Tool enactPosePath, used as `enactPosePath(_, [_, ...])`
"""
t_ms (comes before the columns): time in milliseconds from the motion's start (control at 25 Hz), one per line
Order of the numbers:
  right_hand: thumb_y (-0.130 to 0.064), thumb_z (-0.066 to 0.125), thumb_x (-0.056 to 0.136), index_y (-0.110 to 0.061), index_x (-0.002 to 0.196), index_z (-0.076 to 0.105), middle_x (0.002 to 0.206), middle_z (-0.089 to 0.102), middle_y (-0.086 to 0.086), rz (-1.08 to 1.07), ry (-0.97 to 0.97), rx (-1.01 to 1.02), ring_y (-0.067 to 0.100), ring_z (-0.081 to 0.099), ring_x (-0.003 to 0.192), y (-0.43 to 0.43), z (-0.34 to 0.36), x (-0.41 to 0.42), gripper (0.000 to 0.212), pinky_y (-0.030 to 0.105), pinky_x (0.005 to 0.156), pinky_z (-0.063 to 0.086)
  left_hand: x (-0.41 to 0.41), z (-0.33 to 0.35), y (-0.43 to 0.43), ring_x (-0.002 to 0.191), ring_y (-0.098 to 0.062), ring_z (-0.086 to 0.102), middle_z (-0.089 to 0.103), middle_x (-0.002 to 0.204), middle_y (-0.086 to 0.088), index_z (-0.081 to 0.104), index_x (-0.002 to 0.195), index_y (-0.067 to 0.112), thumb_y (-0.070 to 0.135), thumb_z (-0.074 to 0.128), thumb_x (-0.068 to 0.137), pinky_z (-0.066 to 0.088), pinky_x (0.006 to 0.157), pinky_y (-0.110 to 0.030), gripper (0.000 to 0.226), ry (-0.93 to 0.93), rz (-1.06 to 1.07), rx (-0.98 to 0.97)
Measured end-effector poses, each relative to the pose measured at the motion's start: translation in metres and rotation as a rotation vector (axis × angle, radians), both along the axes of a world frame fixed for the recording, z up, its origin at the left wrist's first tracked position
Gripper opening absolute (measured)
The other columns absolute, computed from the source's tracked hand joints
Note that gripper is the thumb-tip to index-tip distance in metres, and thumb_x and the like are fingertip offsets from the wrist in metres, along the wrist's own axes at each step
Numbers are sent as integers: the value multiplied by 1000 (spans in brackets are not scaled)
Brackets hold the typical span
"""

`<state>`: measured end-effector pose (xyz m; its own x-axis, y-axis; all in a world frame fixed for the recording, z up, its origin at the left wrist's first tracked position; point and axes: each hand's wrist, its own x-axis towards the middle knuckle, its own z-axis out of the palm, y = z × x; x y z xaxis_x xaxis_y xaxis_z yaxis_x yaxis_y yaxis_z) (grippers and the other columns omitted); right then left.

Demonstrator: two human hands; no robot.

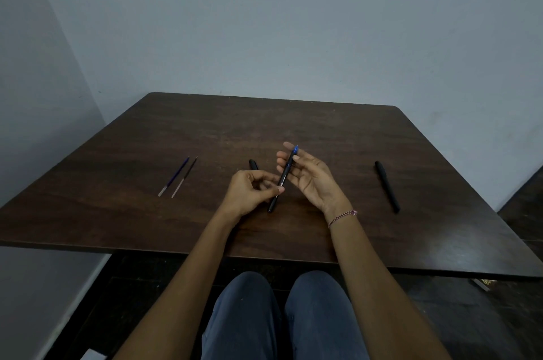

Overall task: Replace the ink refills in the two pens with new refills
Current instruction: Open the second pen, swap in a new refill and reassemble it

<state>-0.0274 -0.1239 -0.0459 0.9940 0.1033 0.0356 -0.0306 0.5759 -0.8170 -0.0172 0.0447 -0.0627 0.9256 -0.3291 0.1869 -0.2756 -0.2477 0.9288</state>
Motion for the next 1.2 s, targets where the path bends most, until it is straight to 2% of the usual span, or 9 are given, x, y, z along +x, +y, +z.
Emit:
enactPosePath(360, [0, 54, 91, -13, 101, 64, 86, 72, 2, -132, 9, -114, 13, 68, 85, 2, -2, 1, 20, 25, 73, 57, -1, 1, 0, 62, -11, 61, 67, 69, -3, 69, 85, 24, 14, 79, 72, 54, 67, -26, 19, -3, -12, -2])
enactPosePath(480, [-13, 54, 93, -14, 104, 63, 100, 69, 4, -152, 6, -125, 15, 65, 98, 1, -3, 3, 14, 28, 83, 55, 0, 1, 0, 63, -11, 60, 66, 68, -2, 71, 89, 19, 12, 79, 72, 54, 66, -26, 20, 1, -8, -23])
enactPosePath(560, [-26, 47, 96, -12, 112, 63, 112, 68, 7, -114, 17, -64, 17, 64, 108, -1, -3, 5, 26, 32, 93, 51, 0, 1, -1, 62, -10, 60, 65, 67, 0, 71, 90, 16, 11, 78, 72, 53, 64, -23, 20, 5, -2, -40])
enactPosePath(600, [-29, 45, 98, -11, 115, 62, 115, 68, 8, -91, 26, -39, 18, 63, 110, -2, -3, 5, 30, 33, 94, 51, 0, 1, -1, 61, -10, 60, 65, 65, 1, 71, 90, 16, 10, 78, 73, 53, 63, -21, 19, 5, -1, -42])
enactPosePath(720, [-25, 42, 99, -10, 116, 63, 113, 69, 8, -65, 16, -35, 18, 65, 108, -2, -4, 5, 31, 30, 87, 55, 0, 1, -1, 60, -8, 60, 64, 62, 6, 71, 88, 18, 10, 78, 73, 53, 62, -20, 19, 5, -9, -47])
enactPosePath(920, [-15, 49, 95, -12, 103, 66, 96, 73, 2, -130, 27, -38, 14, 67, 96, -2, -2, 5, 19, 28, 83, 56, 2, 0, 0, 60, -11, 60, 64, 60, 6, 71, 86, 23, 11, 79, 72, 53, 65, -25, 20, 14, -17, -58])
enactPosePath(1120, [-17, 55, 91, -14, 96, 64, 91, 73, 2, -149, 32, -42, 16, 67, 94, -2, -3, 6, 10, 26, 76, 57, 3, -1, 0, 60, -11, 60, 65, 63, 3, 72, 86, 24, 13, 80, 71, 53, 64, -25, 20, 11, -17, -51])
enactPosePath(1200, [-24, 57, 87, -12, 100, 63, 97, 73, 6, -124, 6, 0, 20, 67, 99, -2, -2, 5, 19, 28, 77, 57, 3, -1, 0, 59, -10, 60, 64, 61, 4, 72, 88, 20, 12, 79, 72, 52, 63, -22, 19, 10, -15, -54])
